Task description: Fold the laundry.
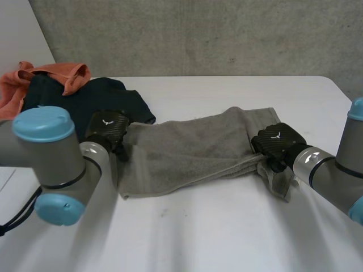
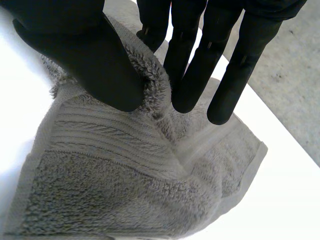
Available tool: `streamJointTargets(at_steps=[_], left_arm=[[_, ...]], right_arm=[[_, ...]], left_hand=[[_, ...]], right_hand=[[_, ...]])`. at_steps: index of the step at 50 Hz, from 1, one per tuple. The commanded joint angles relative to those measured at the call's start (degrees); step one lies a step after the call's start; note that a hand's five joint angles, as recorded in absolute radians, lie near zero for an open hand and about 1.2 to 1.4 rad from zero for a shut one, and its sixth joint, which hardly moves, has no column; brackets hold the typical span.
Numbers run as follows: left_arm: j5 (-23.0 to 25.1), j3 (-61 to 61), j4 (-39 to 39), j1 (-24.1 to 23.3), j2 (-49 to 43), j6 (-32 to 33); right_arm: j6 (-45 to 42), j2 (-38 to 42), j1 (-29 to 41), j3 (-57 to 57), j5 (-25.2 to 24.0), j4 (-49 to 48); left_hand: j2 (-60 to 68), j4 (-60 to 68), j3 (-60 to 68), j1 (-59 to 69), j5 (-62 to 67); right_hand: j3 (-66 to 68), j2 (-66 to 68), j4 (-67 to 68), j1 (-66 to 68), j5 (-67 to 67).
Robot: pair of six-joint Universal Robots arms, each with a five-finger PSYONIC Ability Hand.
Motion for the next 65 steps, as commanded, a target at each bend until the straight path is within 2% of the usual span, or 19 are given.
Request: streamJointTargets(at_steps=[1,6,11,23,34,38,41,42,48,57,61,62,65], left_arm=[[0.37,-11.68,0.53,-0.29,12.29,-0.04],[1.16,-18.80,0.53,-2.13,16.43,0.57],[2.65,-21.62,1.84,-3.63,13.82,1.45],[4.15,-16.01,6.42,-0.73,1.07,2.85],[4.77,-10.73,6.60,-0.11,-2.90,4.44],[4.85,-8.88,6.33,-0.11,-5.27,6.10],[4.77,-7.74,6.51,-0.03,-5.98,8.12],[4.68,-7.48,6.59,-0.03,-5.98,8.56],[3.89,-4.93,7.04,0.06,-6.06,11.38],[4.24,-7.12,5.98,2.61,-2.73,10.59],[4.68,-10.19,5.45,2.87,0.26,10.41],[4.76,-11.15,5.45,2.87,0.70,10.50],[4.77,-12.22,5.10,2.79,1.05,10.59]], right_arm=[[1.12,-0.58,0.84,3.26,1.45,-2.14],[1.04,-0.58,1.01,3.88,1.54,-3.02],[1.12,-0.58,1.10,3.88,1.54,-3.02],[1.12,-0.50,1.19,4.67,1.45,-3.11],[1.04,-0.50,1.01,5.11,1.45,-3.28],[1.04,-0.50,1.01,5.11,1.45,-3.28],[1.12,-0.50,1.01,5.11,1.45,-3.37],[1.12,-0.50,0.93,5.11,1.54,-3.46],[1.12,-0.58,1.01,5.11,1.63,-3.63],[1.12,-0.58,0.93,5.02,1.63,-3.63],[1.12,-0.58,1.01,5.02,1.54,-3.63],[1.12,-0.58,1.10,5.02,1.54,-3.63],[1.12,-0.58,1.10,5.11,1.54,-3.63]], left_hand=[[5.75,6.30,5.55,5.51,6.60],[8.95,9.50,8.75,8.71,9.80],[8.96,9.50,8.75,8.72,9.80],[15.34,15.88,15.13,15.10,16.19],[27.29,27.83,27.08,27.05,28.14],[35.84,36.39,35.64,35.60,36.69],[59.00,59.55,58.80,58.77,59.85],[59.56,60.10,59.35,59.32,60.41],[59.56,60.11,59.36,59.33,60.41],[59.56,60.11,59.36,59.33,60.41],[33.24,33.79,33.04,33.00,34.09],[23.02,23.57,22.81,22.78,23.87],[18.89,19.43,18.68,18.65,19.73]], right_hand=[[12.06,13.16,11.42,17.47,12.30],[12.06,13.16,11.42,17.47,12.30],[12.06,13.16,11.42,17.47,12.30],[12.06,13.16,11.42,17.47,12.30],[12.06,13.16,11.42,17.47,12.30],[12.06,13.16,11.42,17.47,12.30],[12.06,13.16,11.42,17.47,12.30],[12.06,13.16,11.42,17.47,12.30],[12.06,13.16,11.42,17.47,12.30],[12.06,13.16,11.42,17.47,12.30],[12.06,13.16,11.42,17.47,12.30],[12.06,13.16,11.42,17.47,12.30],[12.06,13.16,11.42,17.47,12.30]])
